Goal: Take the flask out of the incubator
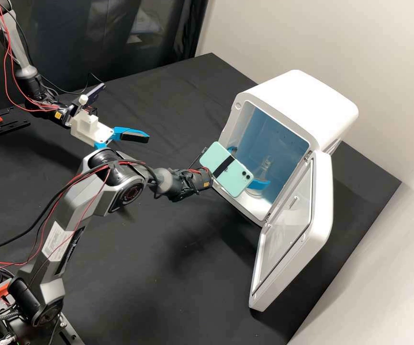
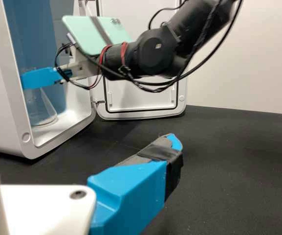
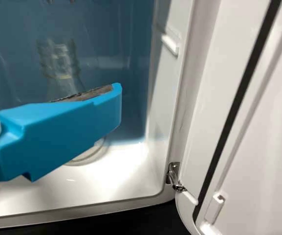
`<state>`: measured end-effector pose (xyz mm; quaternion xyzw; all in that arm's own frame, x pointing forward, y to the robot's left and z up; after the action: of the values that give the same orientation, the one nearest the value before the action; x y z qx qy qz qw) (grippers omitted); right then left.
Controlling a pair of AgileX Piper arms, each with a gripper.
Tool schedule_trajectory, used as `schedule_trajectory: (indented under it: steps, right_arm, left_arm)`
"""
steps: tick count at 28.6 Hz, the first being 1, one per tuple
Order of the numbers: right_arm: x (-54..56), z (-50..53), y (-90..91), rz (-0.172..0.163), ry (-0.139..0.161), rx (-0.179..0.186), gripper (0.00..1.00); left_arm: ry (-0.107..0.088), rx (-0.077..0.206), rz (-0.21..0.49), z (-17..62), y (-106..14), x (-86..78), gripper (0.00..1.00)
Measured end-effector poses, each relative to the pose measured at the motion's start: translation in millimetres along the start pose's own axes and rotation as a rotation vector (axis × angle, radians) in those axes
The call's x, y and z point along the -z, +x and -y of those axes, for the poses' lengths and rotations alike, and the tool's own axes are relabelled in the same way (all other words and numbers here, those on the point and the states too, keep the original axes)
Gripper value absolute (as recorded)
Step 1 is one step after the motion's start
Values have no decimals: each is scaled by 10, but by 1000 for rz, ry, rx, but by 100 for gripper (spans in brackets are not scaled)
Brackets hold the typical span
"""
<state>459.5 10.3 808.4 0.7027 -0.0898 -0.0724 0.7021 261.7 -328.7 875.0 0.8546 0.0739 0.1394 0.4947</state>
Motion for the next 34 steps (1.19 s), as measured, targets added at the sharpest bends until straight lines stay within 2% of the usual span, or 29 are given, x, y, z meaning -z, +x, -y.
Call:
schedule_trajectory:
  steps: [6, 9, 14, 19, 23, 29, 34]
  right_arm:
    - [-35, 76, 215, 52, -4, 28, 100]
    - [-60, 102, 311, 71, -8, 30, 100]
    - [-112, 79, 443, 98, -16, 27, 100]
    - [-142, 77, 541, 118, -9, 22, 100]
    - [-105, 66, 622, 125, -17, 34, 100]
    - [-24, 24, 741, 127, -28, 24, 100]
    - [20, 16, 834, 144, -36, 28, 100]
  left_arm:
    - [0, 0, 0, 0, 0, 0, 100]
    - [0, 1, 2, 1, 1, -6, 100]
    - [1, 3, 10, 7, 4, -29, 100]
    - [1, 3, 14, 8, 5, -37, 100]
    - [2, -1, 22, 7, 7, -55, 100]
    - [2, -11, 27, 0, 8, -65, 100]
    - [2, -13, 28, -6, 7, -67, 100]
